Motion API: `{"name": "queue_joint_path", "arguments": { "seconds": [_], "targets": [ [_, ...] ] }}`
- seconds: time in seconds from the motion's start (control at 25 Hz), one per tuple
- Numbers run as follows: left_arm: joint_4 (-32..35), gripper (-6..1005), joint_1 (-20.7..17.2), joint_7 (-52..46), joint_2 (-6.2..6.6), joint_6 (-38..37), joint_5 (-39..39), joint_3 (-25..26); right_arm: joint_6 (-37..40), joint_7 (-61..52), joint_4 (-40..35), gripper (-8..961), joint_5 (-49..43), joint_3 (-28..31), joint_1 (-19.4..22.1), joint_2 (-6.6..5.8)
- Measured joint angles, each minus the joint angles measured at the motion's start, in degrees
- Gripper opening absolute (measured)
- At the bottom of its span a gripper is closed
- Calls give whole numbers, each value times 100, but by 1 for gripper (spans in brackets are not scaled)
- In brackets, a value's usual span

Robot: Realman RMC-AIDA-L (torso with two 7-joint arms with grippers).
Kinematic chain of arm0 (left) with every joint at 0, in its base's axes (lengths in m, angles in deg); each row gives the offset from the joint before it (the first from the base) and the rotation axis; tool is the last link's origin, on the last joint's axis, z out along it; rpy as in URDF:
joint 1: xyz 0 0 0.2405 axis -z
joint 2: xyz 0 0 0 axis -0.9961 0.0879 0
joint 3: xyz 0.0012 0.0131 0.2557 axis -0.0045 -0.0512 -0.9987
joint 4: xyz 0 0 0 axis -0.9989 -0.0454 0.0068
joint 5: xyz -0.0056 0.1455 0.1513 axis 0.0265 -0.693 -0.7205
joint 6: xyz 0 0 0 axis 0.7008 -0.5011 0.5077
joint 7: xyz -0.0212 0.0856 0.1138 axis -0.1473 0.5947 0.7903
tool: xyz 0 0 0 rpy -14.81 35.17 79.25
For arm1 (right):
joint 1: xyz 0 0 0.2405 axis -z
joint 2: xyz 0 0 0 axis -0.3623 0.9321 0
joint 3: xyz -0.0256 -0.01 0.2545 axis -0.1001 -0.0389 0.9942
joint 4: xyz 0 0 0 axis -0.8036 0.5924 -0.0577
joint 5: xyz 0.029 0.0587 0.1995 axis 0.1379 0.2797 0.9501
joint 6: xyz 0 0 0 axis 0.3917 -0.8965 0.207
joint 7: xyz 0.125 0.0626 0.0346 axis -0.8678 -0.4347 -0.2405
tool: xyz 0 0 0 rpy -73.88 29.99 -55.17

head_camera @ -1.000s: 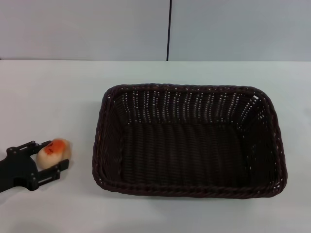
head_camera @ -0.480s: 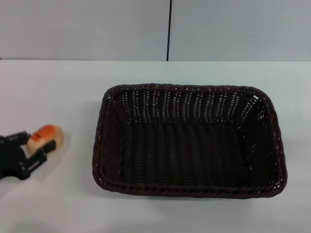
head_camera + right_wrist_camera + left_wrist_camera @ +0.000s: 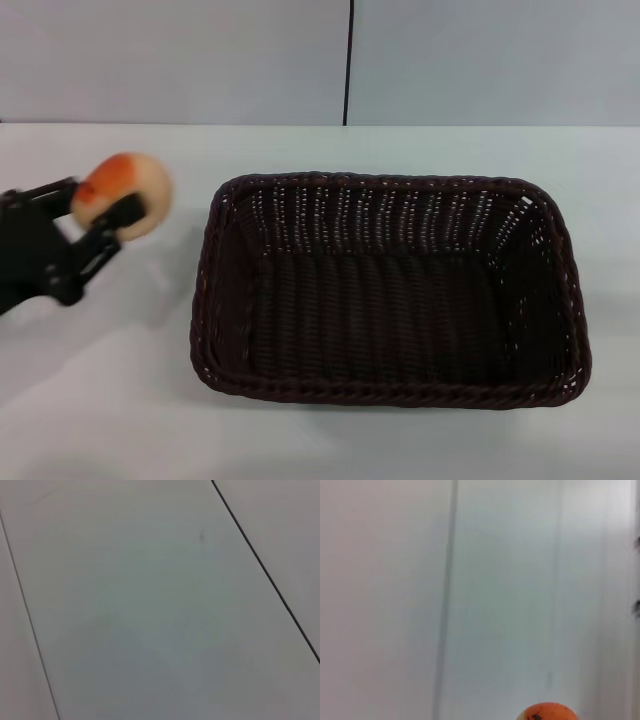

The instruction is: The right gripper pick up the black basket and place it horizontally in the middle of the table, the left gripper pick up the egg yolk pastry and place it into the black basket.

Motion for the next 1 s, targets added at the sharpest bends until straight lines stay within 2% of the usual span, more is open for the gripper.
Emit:
{"name": "queue_joint_path", "arguments": {
  "seconds": [0.04, 0.16, 0.24, 0.32, 0.48, 0.56, 0.72, 0.76, 0.84, 1.0],
  "targets": [
    [-299, 280, 237, 50, -6, -54, 8, -106, -1, 2, 11, 689, 0, 1, -8, 1],
    [-568, 260, 396, 91, -7, 22, 3, -220, -6, 3, 39, 689, -13, 2, -17, 2],
    [-1073, 245, 680, 383, -10, 280, 7, -550, 0, 8, 124, 689, -20, 4, -18, 3],
    [-1302, 230, 809, 524, -21, 467, 7, -714, 11, 9, 150, 689, -15, 4, -18, 3],
    [-1622, 337, 1017, 615, -33, 875, -13, -883, 37, 14, 179, 689, -9, 5, -10, 3],
    [-1658, 391, 1047, 615, -33, 909, -24, -905, 45, 16, 181, 689, -16, 5, -9, 3],
    [-1663, 582, 1042, 615, -26, 912, -3, -936, 52, 170, 199, 689, -2, 32, -10, 3],
    [-1661, 630, 951, 629, -5, 917, 100, -772, 53, 223, 215, 689, 2, 65, -12, 3],
    [-1652, 665, 843, 696, 11, 920, 227, -588, 56, 375, 305, 689, 6, 176, -28, 3],
    [-1660, 736, 380, 1251, 38, 1001, 634, 175, -2, 819, 560, 689, 6, 297, -83, 2]
  ]
}}
